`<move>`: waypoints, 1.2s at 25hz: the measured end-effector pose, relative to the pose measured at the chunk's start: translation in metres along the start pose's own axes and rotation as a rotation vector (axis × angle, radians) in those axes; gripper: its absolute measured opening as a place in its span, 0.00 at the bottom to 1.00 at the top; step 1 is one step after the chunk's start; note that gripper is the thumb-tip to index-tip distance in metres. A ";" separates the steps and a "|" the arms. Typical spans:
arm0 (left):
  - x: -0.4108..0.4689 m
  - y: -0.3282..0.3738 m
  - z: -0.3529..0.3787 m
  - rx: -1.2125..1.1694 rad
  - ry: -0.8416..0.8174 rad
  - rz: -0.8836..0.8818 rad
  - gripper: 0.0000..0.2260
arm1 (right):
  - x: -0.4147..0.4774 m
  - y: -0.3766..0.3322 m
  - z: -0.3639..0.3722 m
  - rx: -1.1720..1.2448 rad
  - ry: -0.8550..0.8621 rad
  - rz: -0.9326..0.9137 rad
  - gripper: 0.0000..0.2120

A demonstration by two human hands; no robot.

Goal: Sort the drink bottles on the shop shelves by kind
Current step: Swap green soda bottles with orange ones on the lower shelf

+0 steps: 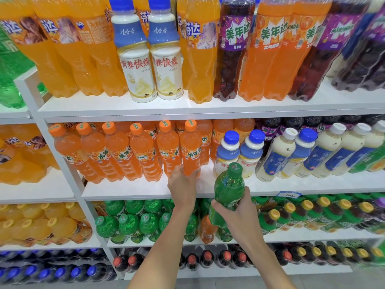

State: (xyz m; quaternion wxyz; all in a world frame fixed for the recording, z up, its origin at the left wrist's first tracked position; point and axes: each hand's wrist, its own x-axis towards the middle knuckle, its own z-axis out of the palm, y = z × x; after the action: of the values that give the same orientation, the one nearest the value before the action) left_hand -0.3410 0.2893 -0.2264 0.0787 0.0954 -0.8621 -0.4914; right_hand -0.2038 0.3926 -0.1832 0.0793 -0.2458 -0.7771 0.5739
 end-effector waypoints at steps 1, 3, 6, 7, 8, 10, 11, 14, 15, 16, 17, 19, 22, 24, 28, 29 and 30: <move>0.000 0.000 0.000 0.001 -0.001 -0.001 0.27 | 0.000 0.000 0.001 -0.003 0.001 0.001 0.26; 0.000 -0.001 0.000 0.011 -0.007 -0.001 0.28 | 0.000 0.001 0.002 -0.008 0.002 0.001 0.26; -0.001 -0.004 0.000 0.012 -0.044 0.019 0.29 | -0.001 0.002 0.001 -0.007 0.003 0.003 0.26; -0.002 -0.005 -0.001 0.022 -0.056 0.032 0.29 | -0.002 0.003 0.000 -0.007 0.003 0.002 0.26; -0.003 -0.006 -0.003 0.043 -0.064 0.051 0.29 | -0.002 0.003 -0.001 -0.009 0.003 0.001 0.26; -0.005 -0.005 -0.007 0.107 -0.071 0.090 0.29 | -0.003 0.005 -0.004 -0.003 0.004 0.000 0.26; -0.007 -0.005 -0.008 0.137 -0.077 0.105 0.30 | -0.004 0.005 -0.005 0.004 0.004 -0.001 0.26; -0.015 -0.005 -0.014 0.199 -0.111 0.129 0.30 | -0.008 0.008 -0.010 0.016 -0.005 -0.008 0.26; -0.018 -0.006 -0.016 0.223 -0.126 0.139 0.29 | -0.009 0.009 -0.012 0.019 -0.009 -0.013 0.26; -0.022 -0.007 -0.018 0.250 -0.142 0.156 0.28 | -0.011 0.011 -0.014 0.021 -0.014 -0.018 0.27; -0.027 -0.008 -0.021 0.278 -0.164 0.186 0.27 | -0.013 0.012 -0.016 0.022 -0.019 -0.024 0.27; -0.039 -0.010 -0.025 0.332 -0.230 0.272 0.24 | -0.016 0.015 -0.020 0.030 -0.034 -0.032 0.27; -0.058 -0.018 -0.031 0.394 -0.301 0.334 0.21 | -0.022 0.022 -0.025 0.049 -0.069 -0.037 0.28; -0.069 -0.028 -0.036 0.423 -0.316 0.339 0.21 | -0.026 0.029 -0.028 0.068 -0.091 -0.037 0.27; -0.094 -0.045 -0.050 0.457 -0.330 0.301 0.22 | -0.037 0.044 -0.032 0.074 -0.124 -0.022 0.26; -0.099 -0.049 -0.055 0.457 -0.338 0.301 0.22 | -0.041 0.046 -0.033 0.078 -0.122 -0.017 0.26; -0.102 -0.052 -0.060 0.455 -0.349 0.297 0.23 | -0.044 0.048 -0.033 0.086 -0.117 -0.016 0.26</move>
State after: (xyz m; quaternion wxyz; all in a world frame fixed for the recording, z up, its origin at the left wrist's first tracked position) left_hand -0.2235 0.2379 -0.2456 -0.0228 -0.1020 -0.9548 -0.2782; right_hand -0.1384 0.4105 -0.2095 0.0489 -0.2018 -0.7570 0.6196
